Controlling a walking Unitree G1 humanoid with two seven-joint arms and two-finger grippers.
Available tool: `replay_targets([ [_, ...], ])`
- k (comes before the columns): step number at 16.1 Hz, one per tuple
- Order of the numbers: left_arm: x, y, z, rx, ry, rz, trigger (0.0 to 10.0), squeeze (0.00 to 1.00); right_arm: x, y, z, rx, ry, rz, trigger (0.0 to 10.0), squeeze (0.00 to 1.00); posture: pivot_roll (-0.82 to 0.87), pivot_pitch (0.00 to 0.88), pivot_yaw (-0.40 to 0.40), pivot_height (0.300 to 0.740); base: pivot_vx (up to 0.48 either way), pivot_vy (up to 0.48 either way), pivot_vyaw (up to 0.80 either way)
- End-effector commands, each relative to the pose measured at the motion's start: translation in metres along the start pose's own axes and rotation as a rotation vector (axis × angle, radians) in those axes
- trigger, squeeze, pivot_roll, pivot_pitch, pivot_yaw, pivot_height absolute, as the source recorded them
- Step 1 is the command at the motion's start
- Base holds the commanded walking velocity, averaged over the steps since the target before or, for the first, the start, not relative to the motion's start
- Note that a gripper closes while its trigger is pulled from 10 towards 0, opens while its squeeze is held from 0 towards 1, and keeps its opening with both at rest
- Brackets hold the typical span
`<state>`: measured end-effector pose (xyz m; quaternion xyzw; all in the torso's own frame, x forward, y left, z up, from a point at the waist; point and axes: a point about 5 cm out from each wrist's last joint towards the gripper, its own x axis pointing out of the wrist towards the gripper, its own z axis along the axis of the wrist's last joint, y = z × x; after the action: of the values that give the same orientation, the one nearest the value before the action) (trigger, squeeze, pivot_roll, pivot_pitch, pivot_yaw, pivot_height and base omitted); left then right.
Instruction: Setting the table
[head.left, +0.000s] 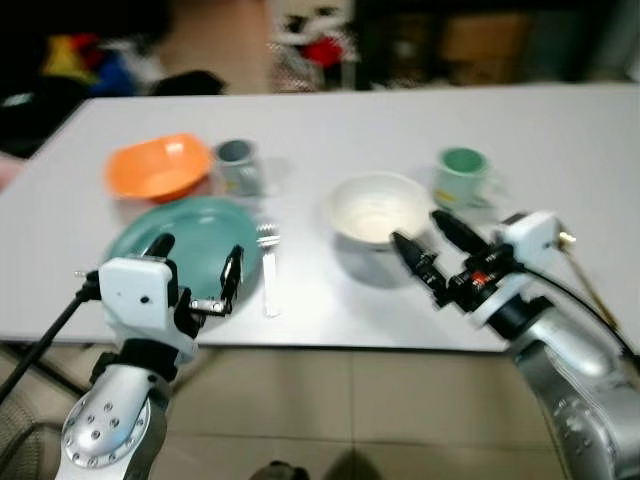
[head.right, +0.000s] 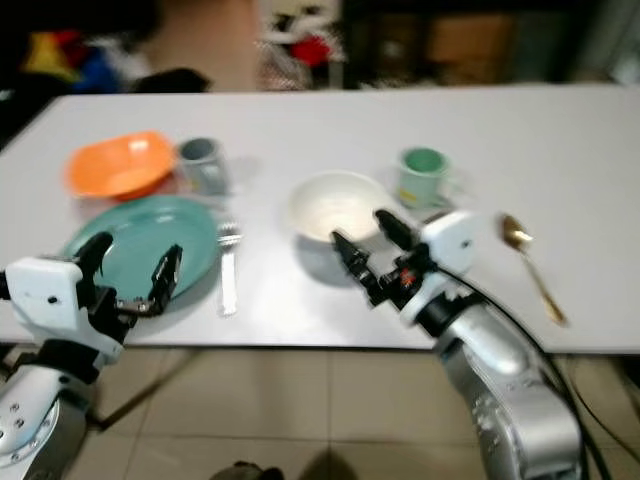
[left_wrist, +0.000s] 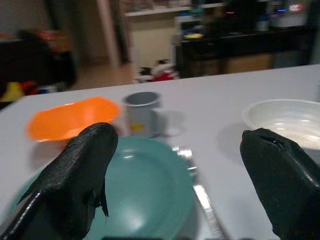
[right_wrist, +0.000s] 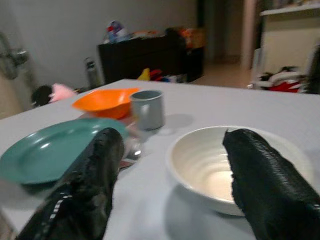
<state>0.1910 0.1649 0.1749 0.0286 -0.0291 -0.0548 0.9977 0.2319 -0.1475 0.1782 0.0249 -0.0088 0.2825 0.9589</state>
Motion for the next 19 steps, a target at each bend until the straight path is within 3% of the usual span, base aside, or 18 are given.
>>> replay_targets([
  [1,-0.002,-0.001,0.0,0.001,0.019,-0.003,10.0,0.0,-0.002,0.0,0.0,-0.016,0.003,-0.021,10.0,1.0,-0.1,0.0,0.099,0.74,0.0,0.0,0.8],
  [4,-0.005,-0.007,-0.006,-0.008,0.045,0.007,10.0,0.0,-0.004,0.002,-0.001,-0.02,-0.009,-0.055,10.0,1.0,-0.1,0.0,0.1,0.74,0.0,0.0,0.8],
  [6,-0.004,-0.008,-0.007,0.046,0.044,0.012,10.0,0.0,-0.005,0.001,-0.004,-0.005,0.002,-0.09,10.0,1.0,-0.1,0.0,0.097,0.74,0.0,0.0,0.8],
  [11,-0.001,-0.003,-0.013,0.082,0.068,0.036,10.0,0.0,-0.004,-0.009,-0.006,-0.022,0.007,-0.208,10.0,1.0,-0.11,0.0,0.098,0.74,0.0,0.0,0.8],
  [14,-0.002,-0.002,-0.012,0.057,0.066,0.057,10.0,0.0,-0.002,-0.013,-0.001,-0.046,-0.017,-0.245,10.0,1.0,-0.11,0.0,0.096,0.74,0.0,0.0,0.8],
  [15,-0.002,-0.003,-0.011,0.001,0.066,0.052,10.0,0.05,-0.001,-0.013,0.0,-0.06,-0.02,-0.246,10.0,1.0,-0.11,0.0,0.094,0.74,0.0,0.0,0.8],
  [16,-0.002,-0.002,-0.01,0.007,0.058,0.058,10.0,1.0,0.0,-0.012,0.001,-0.068,-0.019,-0.242,10.0,1.0,-0.11,0.0,0.094,0.74,0.0,0.0,0.8],
  [17,-0.002,-0.002,-0.009,0.006,0.056,0.057,10.0,1.0,0.0,-0.011,0.001,-0.07,-0.019,-0.241,10.0,1.0,-0.11,0.0,0.094,0.74,0.0,0.0,0.8],
  [19,-0.002,0.002,-0.007,0.097,0.035,0.081,10.0,1.0,0.002,-0.008,-0.001,-0.062,0.006,-0.23,10.0,1.0,-0.1,0.0,0.08,0.74,0.0,0.0,0.8],
])
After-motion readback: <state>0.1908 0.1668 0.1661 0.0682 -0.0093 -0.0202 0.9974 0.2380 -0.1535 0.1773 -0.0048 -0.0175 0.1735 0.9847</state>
